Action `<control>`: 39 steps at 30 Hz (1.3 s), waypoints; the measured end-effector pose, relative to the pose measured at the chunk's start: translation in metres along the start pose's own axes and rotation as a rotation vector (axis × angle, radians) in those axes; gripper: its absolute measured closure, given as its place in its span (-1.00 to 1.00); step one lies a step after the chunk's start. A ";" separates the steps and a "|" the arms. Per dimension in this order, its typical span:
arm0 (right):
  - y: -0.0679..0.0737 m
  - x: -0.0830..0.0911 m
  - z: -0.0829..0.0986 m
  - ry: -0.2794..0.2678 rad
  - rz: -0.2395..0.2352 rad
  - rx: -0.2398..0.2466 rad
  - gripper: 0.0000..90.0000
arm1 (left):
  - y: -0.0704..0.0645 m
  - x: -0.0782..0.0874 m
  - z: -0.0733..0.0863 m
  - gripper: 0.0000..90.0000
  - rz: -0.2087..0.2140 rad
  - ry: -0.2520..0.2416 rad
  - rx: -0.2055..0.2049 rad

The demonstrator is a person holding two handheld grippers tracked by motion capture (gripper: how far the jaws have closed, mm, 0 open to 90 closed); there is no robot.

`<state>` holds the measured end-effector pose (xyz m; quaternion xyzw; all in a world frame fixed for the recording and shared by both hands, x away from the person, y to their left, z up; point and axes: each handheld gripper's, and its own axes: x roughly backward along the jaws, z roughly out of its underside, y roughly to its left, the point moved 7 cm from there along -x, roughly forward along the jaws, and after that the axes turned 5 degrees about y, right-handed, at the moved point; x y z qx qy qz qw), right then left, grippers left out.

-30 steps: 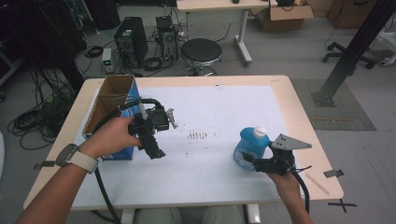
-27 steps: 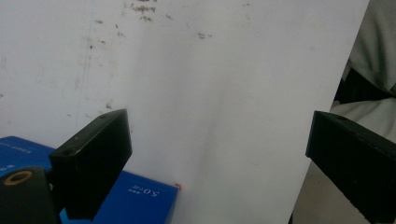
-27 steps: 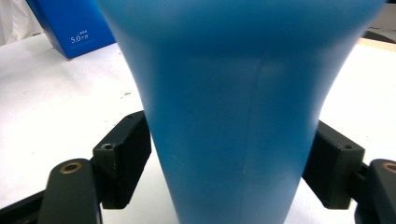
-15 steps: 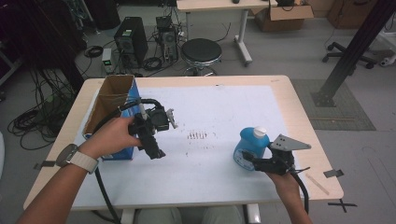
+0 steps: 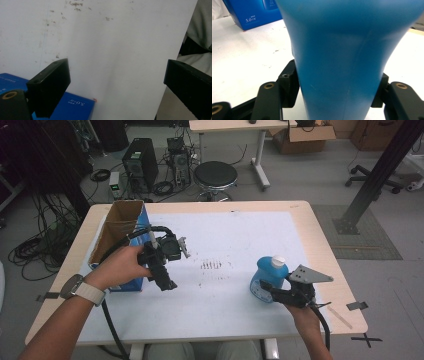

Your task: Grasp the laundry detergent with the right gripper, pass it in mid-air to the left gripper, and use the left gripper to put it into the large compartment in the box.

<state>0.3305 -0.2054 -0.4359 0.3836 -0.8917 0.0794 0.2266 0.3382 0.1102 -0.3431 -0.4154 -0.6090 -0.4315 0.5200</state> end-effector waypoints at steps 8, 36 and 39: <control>0.000 0.001 0.000 -0.003 0.002 0.004 -0.03 | 0.001 -0.001 0.002 -0.83 0.000 0.003 0.006; 0.002 0.037 -0.044 0.013 -0.172 0.086 -0.01 | -0.008 0.026 -0.012 -0.83 -0.012 -0.035 -0.020; 0.006 0.041 -0.050 0.007 -0.198 0.098 -0.01 | -0.011 0.034 -0.016 -0.83 -0.019 -0.038 -0.033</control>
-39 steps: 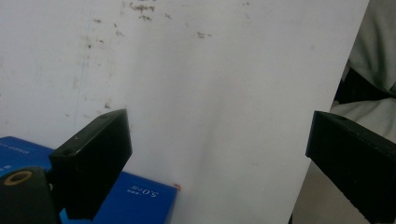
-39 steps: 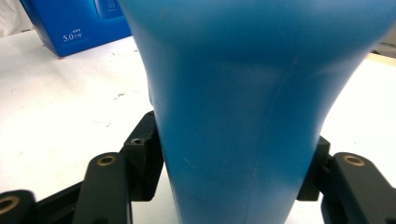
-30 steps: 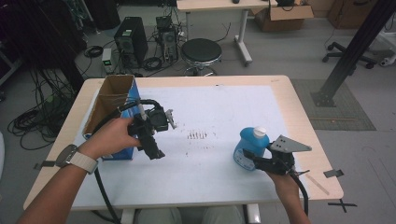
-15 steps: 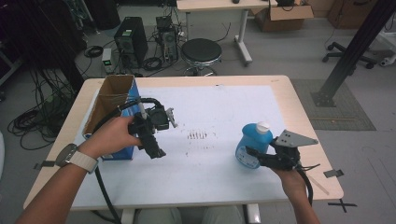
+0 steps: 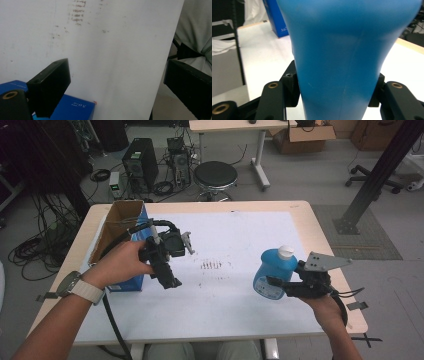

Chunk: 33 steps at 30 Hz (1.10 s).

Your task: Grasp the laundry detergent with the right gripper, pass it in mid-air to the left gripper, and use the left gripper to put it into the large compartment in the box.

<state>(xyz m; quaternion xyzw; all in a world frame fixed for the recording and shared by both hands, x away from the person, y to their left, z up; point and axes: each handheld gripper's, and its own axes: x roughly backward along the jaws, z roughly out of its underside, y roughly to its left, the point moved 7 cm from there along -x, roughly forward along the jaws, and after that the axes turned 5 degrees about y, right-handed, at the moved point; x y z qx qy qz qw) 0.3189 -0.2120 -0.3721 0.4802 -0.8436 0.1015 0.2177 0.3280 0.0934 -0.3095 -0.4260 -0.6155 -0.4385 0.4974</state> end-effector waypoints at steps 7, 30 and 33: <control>0.009 0.002 -0.012 0.005 -0.087 0.034 -0.01 | -0.007 0.022 -0.013 -0.83 -0.010 -0.031 -0.028; 0.040 -0.022 -0.039 0.062 -0.297 0.177 -0.01 | -0.028 0.051 -0.045 -0.83 0.037 -0.008 -0.117; 0.043 -0.027 -0.040 0.066 -0.313 0.182 -0.01 | -0.029 0.052 -0.046 -0.83 0.041 -0.004 -0.123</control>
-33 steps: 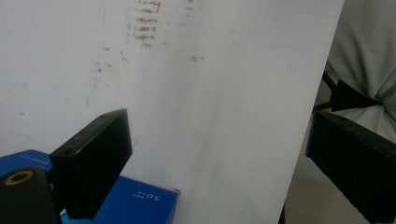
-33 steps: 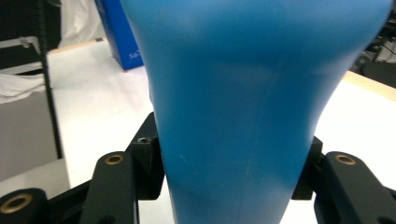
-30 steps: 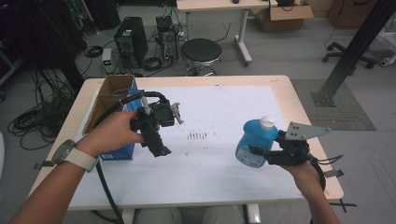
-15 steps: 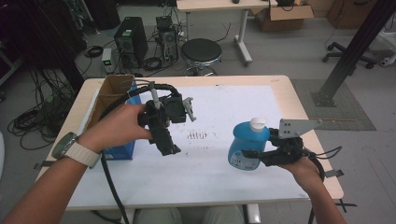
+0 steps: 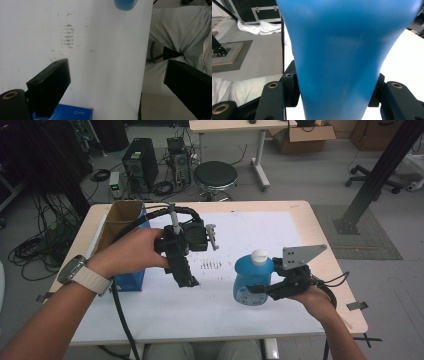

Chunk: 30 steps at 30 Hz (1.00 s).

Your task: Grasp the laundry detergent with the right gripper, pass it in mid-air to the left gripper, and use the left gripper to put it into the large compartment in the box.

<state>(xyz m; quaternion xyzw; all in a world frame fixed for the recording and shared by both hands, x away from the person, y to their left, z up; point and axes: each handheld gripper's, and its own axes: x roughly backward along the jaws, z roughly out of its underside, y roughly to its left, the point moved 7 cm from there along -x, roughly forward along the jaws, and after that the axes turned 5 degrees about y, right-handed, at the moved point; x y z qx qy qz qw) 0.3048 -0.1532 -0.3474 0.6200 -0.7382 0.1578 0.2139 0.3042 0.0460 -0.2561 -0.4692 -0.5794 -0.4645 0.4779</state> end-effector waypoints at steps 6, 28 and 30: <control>0.002 -0.012 -0.006 0.001 -0.021 0.015 -0.01 | -0.002 0.002 -0.004 -0.83 0.004 -0.003 -0.012; 0.006 -0.042 -0.020 0.012 -0.091 0.057 -0.01 | -0.003 0.010 -0.014 -0.83 0.044 -0.009 -0.028; 0.007 -0.044 -0.020 0.013 -0.096 0.060 -0.01 | -0.003 0.010 -0.015 -0.83 0.048 -0.013 -0.032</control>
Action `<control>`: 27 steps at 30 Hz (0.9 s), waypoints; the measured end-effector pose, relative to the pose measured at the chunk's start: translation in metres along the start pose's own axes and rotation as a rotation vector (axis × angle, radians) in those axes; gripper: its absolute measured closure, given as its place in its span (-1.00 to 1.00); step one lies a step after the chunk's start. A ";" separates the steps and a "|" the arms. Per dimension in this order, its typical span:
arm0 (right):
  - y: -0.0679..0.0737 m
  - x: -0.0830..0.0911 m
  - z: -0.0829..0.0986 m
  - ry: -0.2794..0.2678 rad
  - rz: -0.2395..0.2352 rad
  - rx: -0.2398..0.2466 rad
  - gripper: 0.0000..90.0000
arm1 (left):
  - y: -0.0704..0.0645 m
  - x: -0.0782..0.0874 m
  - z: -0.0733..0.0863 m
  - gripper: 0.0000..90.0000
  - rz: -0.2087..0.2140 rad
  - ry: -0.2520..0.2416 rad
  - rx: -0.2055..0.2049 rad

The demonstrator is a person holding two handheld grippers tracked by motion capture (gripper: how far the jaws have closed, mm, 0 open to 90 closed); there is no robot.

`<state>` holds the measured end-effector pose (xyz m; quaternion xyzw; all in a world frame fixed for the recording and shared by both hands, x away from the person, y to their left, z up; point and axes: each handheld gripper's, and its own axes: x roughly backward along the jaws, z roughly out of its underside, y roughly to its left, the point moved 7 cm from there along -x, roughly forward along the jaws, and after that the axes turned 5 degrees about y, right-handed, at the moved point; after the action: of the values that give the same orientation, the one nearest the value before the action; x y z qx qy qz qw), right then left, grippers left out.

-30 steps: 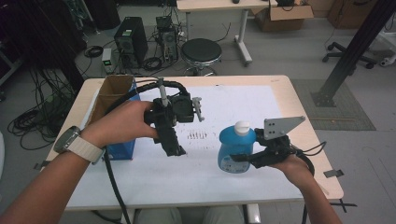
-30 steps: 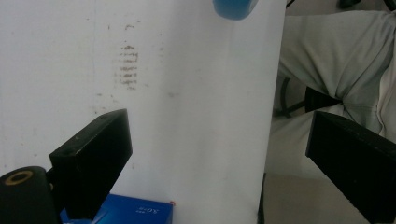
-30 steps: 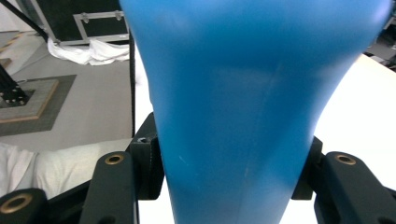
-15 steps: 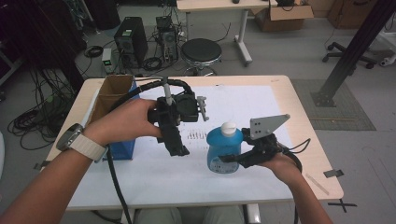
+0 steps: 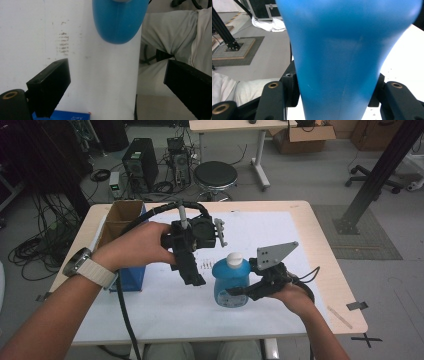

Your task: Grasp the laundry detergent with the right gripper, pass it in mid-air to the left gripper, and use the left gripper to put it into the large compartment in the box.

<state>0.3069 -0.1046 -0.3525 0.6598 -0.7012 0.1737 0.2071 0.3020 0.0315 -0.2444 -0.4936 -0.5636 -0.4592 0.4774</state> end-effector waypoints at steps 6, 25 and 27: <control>-0.001 -0.005 0.001 0.004 -0.008 -0.001 -0.01 | 0.000 0.002 -0.002 -0.83 0.008 -0.017 -0.006; 0.000 -0.016 -0.006 0.015 -0.028 0.019 -0.01 | -0.002 0.002 -0.017 -0.83 0.025 -0.043 -0.025; 0.000 -0.017 -0.006 0.017 -0.030 0.019 -0.01 | -0.001 0.003 -0.018 -0.83 0.025 -0.044 -0.028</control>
<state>0.3078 -0.0872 -0.3558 0.6707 -0.6877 0.1826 0.2094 0.3023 0.0138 -0.2392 -0.5173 -0.5613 -0.4499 0.4636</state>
